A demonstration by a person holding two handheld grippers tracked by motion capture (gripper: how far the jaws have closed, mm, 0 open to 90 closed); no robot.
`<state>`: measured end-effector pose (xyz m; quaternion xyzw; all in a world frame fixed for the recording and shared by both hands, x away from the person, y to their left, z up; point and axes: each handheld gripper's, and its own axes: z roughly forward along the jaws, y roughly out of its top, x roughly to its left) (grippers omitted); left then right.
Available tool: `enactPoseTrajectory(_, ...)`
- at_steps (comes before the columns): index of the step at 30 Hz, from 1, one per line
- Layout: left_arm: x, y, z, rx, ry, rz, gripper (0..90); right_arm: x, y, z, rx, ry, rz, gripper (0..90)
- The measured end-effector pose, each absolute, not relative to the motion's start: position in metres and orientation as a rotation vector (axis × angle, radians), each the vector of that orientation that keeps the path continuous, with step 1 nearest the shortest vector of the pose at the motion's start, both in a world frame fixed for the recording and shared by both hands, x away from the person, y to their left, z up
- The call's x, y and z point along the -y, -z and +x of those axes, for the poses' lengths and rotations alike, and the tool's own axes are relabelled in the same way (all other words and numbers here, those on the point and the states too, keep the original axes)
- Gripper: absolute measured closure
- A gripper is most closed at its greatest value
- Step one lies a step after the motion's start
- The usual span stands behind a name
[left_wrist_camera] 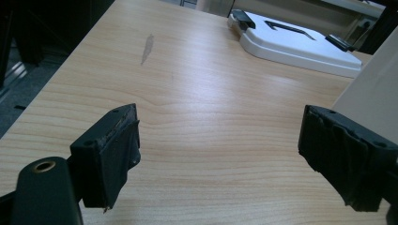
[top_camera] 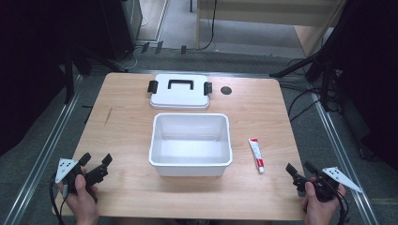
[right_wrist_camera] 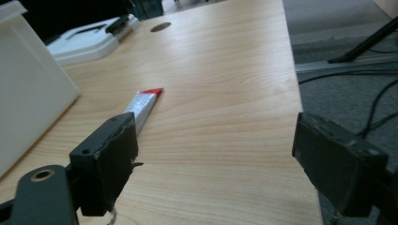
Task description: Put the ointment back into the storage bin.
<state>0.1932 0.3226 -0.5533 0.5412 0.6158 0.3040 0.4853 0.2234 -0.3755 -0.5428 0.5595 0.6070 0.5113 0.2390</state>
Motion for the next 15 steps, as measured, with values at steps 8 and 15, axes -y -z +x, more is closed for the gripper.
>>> enactPoseTrajectory(8,-0.322,0.553,0.194,-1.504,-0.75,1.324,13.7,0.365,0.519,0.225,-1.762,-1.234,1.554,18.4)
enactPoseTrajectory(15,-0.321,0.553,0.194,-1.511,-0.744,1.335,13.8,0.347,0.494,0.23,-1.993,-0.992,1.541,20.4)
